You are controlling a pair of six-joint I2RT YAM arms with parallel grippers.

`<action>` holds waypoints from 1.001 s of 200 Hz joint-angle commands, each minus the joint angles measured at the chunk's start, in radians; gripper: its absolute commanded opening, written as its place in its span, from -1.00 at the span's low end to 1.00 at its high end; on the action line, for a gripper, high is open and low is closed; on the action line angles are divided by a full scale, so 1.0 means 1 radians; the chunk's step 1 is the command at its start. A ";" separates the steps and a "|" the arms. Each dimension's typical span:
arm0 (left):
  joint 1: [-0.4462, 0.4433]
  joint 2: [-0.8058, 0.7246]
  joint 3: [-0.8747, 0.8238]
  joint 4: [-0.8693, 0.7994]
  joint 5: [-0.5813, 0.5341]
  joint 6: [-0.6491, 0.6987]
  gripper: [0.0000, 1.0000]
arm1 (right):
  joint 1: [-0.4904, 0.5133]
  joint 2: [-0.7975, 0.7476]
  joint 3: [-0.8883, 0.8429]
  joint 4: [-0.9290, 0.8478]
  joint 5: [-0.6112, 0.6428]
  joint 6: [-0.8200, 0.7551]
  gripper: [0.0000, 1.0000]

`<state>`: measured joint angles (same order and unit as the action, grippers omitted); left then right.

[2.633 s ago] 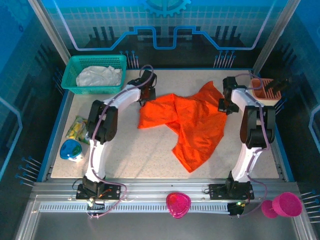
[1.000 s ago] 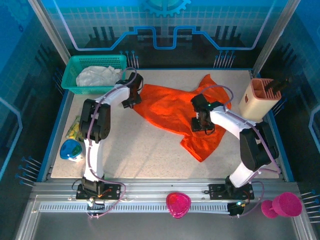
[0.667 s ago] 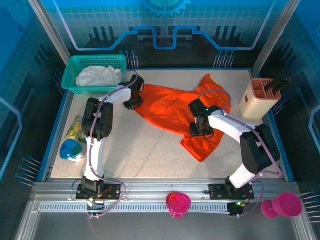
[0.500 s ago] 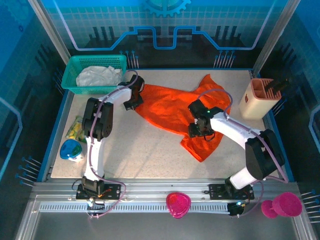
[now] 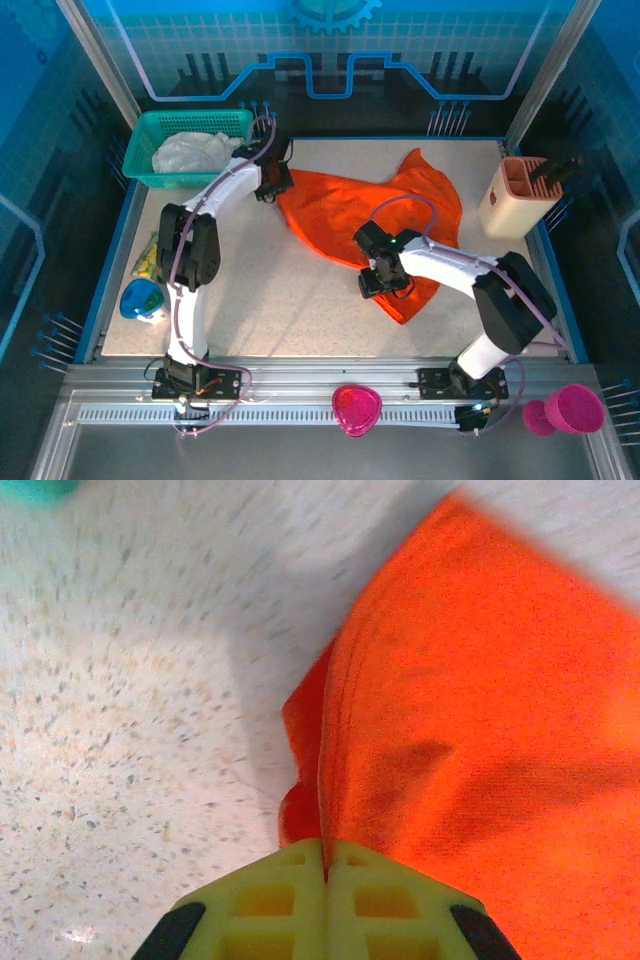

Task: Fold and stack the t-shirts

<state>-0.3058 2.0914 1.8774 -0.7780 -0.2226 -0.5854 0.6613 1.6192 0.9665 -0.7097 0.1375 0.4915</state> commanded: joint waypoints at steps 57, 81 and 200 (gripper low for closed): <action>-0.140 -0.243 0.126 -0.209 -0.011 0.073 -1.00 | 0.006 0.056 -0.017 0.022 0.026 0.029 -0.10; -0.205 -0.331 0.048 -0.226 -0.027 0.056 -1.00 | -0.007 -0.007 -0.019 -0.017 0.049 0.020 -0.10; -0.665 -0.515 -0.400 -0.090 0.057 -0.133 -1.00 | -0.217 -0.384 0.089 -0.182 0.047 -0.069 0.00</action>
<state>-0.9035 1.5272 1.5333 -0.9268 -0.2440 -0.6724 0.4706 1.2369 1.0225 -0.8532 0.2050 0.4515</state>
